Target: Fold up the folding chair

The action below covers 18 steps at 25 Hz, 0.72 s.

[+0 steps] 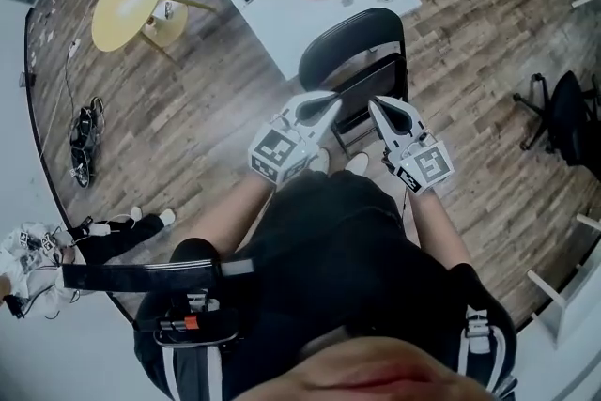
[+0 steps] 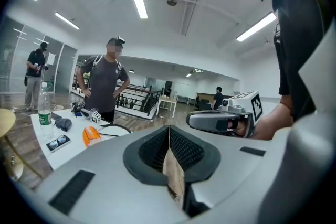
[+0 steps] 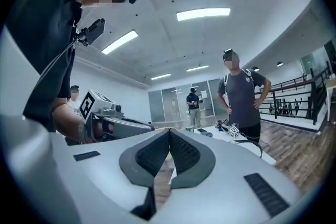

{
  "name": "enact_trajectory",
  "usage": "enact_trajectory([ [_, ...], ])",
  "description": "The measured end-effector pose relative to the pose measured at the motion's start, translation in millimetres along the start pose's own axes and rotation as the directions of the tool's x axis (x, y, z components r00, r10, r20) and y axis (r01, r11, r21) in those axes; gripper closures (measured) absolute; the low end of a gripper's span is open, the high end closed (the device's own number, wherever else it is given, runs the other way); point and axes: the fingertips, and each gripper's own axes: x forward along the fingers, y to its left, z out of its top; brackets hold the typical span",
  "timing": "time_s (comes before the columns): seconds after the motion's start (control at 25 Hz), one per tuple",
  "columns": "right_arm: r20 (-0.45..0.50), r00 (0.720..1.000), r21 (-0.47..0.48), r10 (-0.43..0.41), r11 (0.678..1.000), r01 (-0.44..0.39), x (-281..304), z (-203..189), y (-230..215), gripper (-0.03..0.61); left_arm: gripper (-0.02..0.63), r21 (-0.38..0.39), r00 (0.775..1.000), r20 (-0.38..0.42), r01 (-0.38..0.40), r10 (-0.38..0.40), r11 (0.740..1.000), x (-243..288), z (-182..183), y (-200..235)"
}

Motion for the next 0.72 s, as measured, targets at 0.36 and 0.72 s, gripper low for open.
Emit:
enact_trajectory([
  [0.36,0.040,0.999,-0.095,0.031,0.995,-0.027,-5.9,49.2,25.1,0.568,0.604,0.064,0.996,0.093,-0.001,-0.005,0.998,-19.0,44.2,-19.6],
  [0.72,0.043,0.999,-0.065,0.028,0.998,-0.026,-10.9,46.9,29.5,0.568,0.604,0.059,0.995,0.096,-0.003,-0.003,0.998,-20.8,46.7,-27.6],
])
